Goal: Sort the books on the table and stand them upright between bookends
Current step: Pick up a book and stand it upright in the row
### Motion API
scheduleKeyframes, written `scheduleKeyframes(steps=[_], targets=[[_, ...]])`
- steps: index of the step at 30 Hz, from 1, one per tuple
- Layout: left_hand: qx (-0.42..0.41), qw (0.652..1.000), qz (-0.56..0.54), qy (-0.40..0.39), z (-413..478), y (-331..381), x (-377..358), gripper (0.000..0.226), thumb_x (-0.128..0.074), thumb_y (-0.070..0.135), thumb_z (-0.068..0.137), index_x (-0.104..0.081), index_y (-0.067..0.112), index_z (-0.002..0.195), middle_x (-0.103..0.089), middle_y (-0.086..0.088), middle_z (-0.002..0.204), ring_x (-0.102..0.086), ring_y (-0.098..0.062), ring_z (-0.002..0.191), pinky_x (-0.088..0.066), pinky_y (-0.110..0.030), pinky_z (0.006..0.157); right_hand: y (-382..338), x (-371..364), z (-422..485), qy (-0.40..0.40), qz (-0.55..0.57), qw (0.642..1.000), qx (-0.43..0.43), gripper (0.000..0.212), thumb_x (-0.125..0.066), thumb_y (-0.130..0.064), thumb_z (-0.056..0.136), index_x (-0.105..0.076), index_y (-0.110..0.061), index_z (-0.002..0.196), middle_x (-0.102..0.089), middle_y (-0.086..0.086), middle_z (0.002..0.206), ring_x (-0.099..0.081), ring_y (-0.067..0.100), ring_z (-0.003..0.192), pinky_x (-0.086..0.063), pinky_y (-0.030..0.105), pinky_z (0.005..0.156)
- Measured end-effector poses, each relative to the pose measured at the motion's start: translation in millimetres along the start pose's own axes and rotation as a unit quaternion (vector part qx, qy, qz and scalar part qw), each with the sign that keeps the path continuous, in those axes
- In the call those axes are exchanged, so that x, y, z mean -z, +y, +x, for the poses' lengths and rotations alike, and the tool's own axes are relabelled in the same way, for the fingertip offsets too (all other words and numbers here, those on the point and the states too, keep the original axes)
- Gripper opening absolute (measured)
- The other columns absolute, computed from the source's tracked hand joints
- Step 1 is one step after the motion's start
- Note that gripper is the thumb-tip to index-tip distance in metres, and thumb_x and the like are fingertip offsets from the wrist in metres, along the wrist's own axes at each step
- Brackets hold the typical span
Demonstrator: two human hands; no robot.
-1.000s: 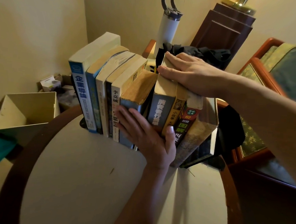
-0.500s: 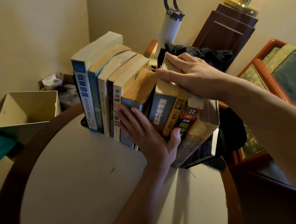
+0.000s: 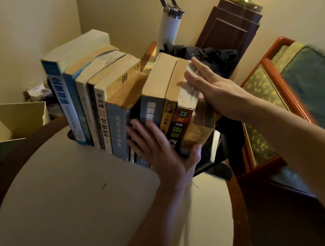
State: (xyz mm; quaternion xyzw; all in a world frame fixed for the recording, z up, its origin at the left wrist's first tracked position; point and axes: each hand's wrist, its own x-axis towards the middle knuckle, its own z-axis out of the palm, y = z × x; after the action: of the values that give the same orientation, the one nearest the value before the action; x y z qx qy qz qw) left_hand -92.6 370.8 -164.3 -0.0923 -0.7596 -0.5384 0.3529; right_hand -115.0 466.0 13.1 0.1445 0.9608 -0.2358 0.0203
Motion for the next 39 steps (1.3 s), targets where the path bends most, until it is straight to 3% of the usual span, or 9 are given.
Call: scheduleKeyframes(steps=[3,6,13,16,20,28,32,36,39], targets=[[-0.011,1.0,0.006,0.008,0,-3,-2,0.098,-0.019,0.075,0.09,-0.01,-0.001,0.153,-0.01,-0.035,0.157,-0.004,-0.051,0.149,-0.006,-0.067,0.118,0,-5,4,0.0,0.045,0.999,0.008,0.07,-0.03,-0.071,0.094,-0.005,-0.049,0.155,-0.015,-0.008,0.166,-0.028,0.023,0.146,-0.026,0.028,0.1],[-0.006,1.0,0.012,0.008,-1,-3,-3,0.098,-0.02,0.072,0.092,-0.016,-0.008,0.147,-0.011,-0.038,0.156,-0.005,-0.053,0.148,-0.006,-0.068,0.117,1,-8,6,0.007,0.059,0.998,0.015,0.069,-0.032,-0.069,0.095,-0.007,-0.049,0.156,-0.019,-0.009,0.165,-0.03,0.019,0.145,-0.024,0.022,0.095],[-0.008,1.0,0.006,0.01,-1,-5,-3,0.095,-0.019,0.07,0.093,-0.011,-0.006,0.15,-0.01,-0.036,0.156,-0.003,-0.051,0.149,-0.005,-0.067,0.118,-2,-8,4,0.016,0.042,0.999,0.02,0.071,-0.032,-0.071,0.094,-0.008,-0.047,0.156,-0.01,-0.007,0.167,-0.014,0.019,0.152,-0.015,0.042,0.122],[-0.024,1.0,0.003,0.011,-2,-8,-4,0.091,-0.019,0.069,0.094,0.003,0.008,0.157,-0.009,-0.034,0.157,-0.001,-0.048,0.15,-0.004,-0.065,0.119,-4,-10,3,0.026,0.037,0.999,0.022,0.075,-0.035,-0.072,0.093,-0.007,-0.043,0.157,-0.008,-0.007,0.167,-0.013,0.019,0.152,-0.014,0.046,0.123],[-0.023,0.999,-0.001,0.023,-1,-9,-6,0.088,-0.018,0.068,0.094,0.006,0.011,0.157,-0.009,-0.034,0.157,0.0,-0.047,0.15,-0.004,-0.065,0.119,-2,-17,6,0.036,0.042,0.998,0.017,0.077,-0.035,-0.075,0.093,-0.005,-0.045,0.157,-0.008,-0.005,0.167,-0.013,0.027,0.152,-0.016,0.052,0.121],[-0.031,0.999,-0.005,-0.027,-2,-11,5,0.088,-0.02,0.067,0.096,0.01,0.011,0.157,-0.004,-0.032,0.159,0.003,-0.047,0.15,-0.002,-0.066,0.118,-2,-23,-6,0.094,0.049,0.994,0.009,0.069,-0.03,-0.068,0.098,-0.01,-0.041,0.158,-0.001,-0.004,0.168,-0.002,0.022,0.154,-0.002,0.042,0.119],[-0.097,0.992,0.007,-0.079,11,-12,26,0.09,-0.028,0.064,0.096,0.01,0.01,0.157,-0.001,-0.027,0.162,0.0,-0.046,0.15,-0.001,-0.063,0.12,3,-29,-35,0.113,0.053,0.992,0.012,0.067,-0.024,-0.067,0.099,-0.01,-0.039,0.158,0.0,-0.004,0.167,0.005,0.015,0.153,0.001,0.037,0.118],[-0.238,0.964,0.024,-0.112,45,-4,49,0.097,-0.043,0.062,0.092,0.01,0.013,0.157,0.013,-0.009,0.165,0.002,-0.04,0.151,-0.004,-0.061,0.12,7,-39,-80,0.165,-0.012,0.986,0.026,0.063,-0.023,-0.062,0.102,-0.016,-0.034,0.158,-0.003,-0.005,0.167,0.009,0.011,0.152,0.007,0.035,0.121],[-0.321,0.93,0.056,-0.169,77,5,66,0.1,-0.051,0.061,0.087,0.003,0.014,0.157,-0.001,-0.012,0.164,0.0,-0.036,0.152,-0.006,-0.059,0.121,10,-61,-114,0.261,-0.017,0.965,0.021,0.061,-0.026,-0.055,0.103,-0.024,-0.029,0.157,-0.014,-0.005,0.165,0.003,0.012,0.153,0.002,0.04,0.126]])
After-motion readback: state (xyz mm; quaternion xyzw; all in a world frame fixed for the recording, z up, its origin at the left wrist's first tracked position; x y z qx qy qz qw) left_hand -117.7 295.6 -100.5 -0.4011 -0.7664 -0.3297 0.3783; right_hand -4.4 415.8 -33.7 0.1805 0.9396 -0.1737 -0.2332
